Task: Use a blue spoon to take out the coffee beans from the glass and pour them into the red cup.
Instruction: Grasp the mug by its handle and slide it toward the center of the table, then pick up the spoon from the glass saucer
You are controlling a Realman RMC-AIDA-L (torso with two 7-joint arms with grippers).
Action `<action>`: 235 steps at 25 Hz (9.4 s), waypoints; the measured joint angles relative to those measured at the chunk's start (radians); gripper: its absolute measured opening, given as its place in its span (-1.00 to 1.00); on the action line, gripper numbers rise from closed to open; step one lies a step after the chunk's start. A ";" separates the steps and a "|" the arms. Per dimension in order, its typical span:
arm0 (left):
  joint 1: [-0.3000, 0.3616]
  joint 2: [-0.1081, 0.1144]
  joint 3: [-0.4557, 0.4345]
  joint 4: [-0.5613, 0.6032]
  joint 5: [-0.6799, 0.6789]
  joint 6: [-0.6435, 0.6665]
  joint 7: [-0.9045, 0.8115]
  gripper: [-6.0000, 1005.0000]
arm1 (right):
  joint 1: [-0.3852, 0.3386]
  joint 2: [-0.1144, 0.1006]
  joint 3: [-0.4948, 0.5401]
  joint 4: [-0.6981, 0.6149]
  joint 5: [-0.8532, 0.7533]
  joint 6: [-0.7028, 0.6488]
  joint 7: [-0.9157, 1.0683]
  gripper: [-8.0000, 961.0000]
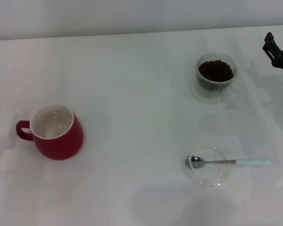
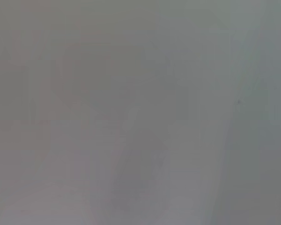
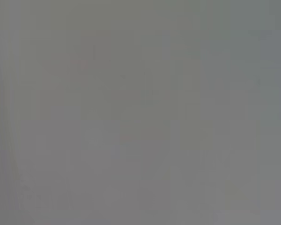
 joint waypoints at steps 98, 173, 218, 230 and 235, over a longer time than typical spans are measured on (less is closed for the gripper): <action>-0.056 0.003 0.002 -0.120 0.310 -0.218 0.261 0.77 | 0.006 0.002 -0.008 -0.010 -0.002 0.021 0.005 0.79; -0.089 -0.005 0.002 0.094 0.475 -0.325 0.344 -0.72 | 0.010 0.002 -0.008 -0.021 -0.002 0.022 0.005 0.78; 0.123 0.004 -0.009 -0.025 0.185 0.011 0.007 0.49 | -0.099 -0.025 -0.019 0.132 -0.253 -0.206 0.536 0.77; 0.098 0.003 -0.009 -0.025 0.006 0.025 -0.001 0.48 | -0.218 -0.078 -0.020 0.345 -0.456 -0.512 1.012 0.76; 0.081 0.002 -0.009 -0.022 0.002 0.024 -0.001 0.48 | -0.243 -0.142 -0.020 0.436 -0.644 -0.633 1.220 0.76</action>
